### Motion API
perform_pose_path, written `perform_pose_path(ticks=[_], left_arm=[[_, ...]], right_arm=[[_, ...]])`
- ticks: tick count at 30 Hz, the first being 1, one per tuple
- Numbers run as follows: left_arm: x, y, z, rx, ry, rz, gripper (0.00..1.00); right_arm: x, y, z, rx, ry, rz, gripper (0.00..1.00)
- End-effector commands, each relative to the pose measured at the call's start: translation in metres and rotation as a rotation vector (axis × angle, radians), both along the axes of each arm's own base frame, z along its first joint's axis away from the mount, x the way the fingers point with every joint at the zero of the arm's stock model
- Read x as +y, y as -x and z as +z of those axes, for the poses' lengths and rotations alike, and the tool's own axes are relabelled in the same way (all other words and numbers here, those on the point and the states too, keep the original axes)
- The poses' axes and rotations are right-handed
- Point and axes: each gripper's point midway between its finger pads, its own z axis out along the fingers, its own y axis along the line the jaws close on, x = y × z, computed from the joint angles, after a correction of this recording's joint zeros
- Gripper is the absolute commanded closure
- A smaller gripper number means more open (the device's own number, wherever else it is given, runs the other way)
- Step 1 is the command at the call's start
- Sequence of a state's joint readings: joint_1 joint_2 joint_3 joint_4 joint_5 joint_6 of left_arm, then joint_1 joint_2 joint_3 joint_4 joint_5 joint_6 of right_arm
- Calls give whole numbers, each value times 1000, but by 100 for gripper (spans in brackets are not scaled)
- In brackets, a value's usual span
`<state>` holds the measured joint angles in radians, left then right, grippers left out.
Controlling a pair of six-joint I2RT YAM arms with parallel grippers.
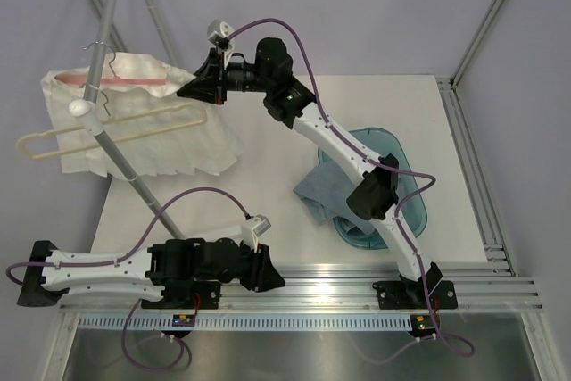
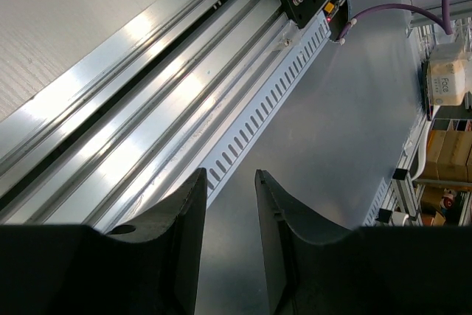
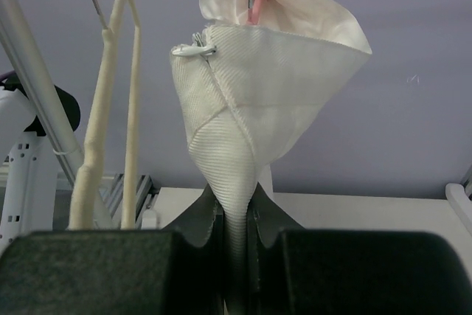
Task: Remove the skirt from the hanger
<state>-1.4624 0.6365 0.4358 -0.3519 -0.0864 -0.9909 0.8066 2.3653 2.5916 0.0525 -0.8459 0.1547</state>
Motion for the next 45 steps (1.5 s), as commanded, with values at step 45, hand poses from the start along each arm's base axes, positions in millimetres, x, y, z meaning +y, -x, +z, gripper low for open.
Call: perform_pose_path(ticks=[45], left_arm=[[17, -24, 40, -45, 58, 150, 65]], right_arm=[[-117, -11, 111, 112, -247, -453, 100]])
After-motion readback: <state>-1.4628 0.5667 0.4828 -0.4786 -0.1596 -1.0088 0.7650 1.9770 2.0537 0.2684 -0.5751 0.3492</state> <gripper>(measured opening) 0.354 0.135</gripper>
